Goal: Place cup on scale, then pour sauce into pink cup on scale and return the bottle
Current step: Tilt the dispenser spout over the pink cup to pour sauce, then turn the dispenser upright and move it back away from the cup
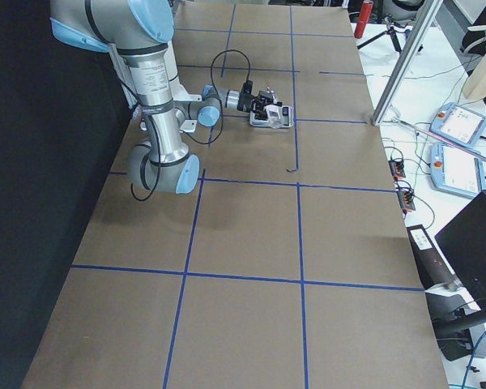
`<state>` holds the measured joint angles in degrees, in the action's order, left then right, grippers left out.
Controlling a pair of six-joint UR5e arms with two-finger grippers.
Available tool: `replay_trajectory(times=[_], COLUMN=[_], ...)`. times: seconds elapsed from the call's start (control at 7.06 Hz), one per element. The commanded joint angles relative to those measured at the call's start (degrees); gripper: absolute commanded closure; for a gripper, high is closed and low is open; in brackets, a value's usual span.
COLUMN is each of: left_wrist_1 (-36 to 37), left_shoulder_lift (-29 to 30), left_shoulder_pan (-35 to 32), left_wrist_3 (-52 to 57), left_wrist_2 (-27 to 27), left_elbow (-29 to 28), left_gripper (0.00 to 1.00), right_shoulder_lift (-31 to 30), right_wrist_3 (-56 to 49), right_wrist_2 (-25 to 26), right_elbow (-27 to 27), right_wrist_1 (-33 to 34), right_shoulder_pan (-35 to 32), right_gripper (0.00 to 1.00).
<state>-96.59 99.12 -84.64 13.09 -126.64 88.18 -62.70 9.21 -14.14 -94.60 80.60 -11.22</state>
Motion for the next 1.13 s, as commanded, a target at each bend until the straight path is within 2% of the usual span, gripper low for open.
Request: replay_trajectory(times=[0.0, 0.28, 0.42, 0.71, 0.85, 0.99], left_wrist_1=[0.0, -0.1, -0.1, -0.1, -0.1, -0.1], left_shoulder_lift=[0.0, 0.1, 0.0, 0.3, 0.3, 0.4], left_shoulder_pan=[0.0, 0.0, -0.1, -0.2, -0.3, -0.4], left_wrist_3=[0.0, 0.0, -0.1, -0.1, -0.1, -0.1], left_wrist_2=[0.1, 0.0, 0.0, 0.1, 0.0, 0.0], left_elbow=[0.1, 0.1, 0.1, 0.3, 0.5, 1.0], left_gripper=[0.00, 0.00, 0.00, 0.00, 0.00, 0.00], right_shoulder_lift=[0.3, -1.5, -3.0, -7.3, -12.7, -18.4], right_wrist_3=[11.7, 16.7, 20.6, 42.5, 47.5, 47.8], right_wrist_2=[-3.5, -9.7, -12.4, -24.0, -27.7, -32.7], right_elbow=[-1.2, -3.2, -3.5, -5.7, -9.2, -14.3], right_wrist_1=[-0.8, -16.4, -21.3, -22.9, -23.0, -24.2], right_shoulder_pan=[0.1, -0.6, -1.9, -6.3, -8.9, -11.4], right_gripper=[1.00, 1.00, 1.00, 1.00, 1.00, 1.00])
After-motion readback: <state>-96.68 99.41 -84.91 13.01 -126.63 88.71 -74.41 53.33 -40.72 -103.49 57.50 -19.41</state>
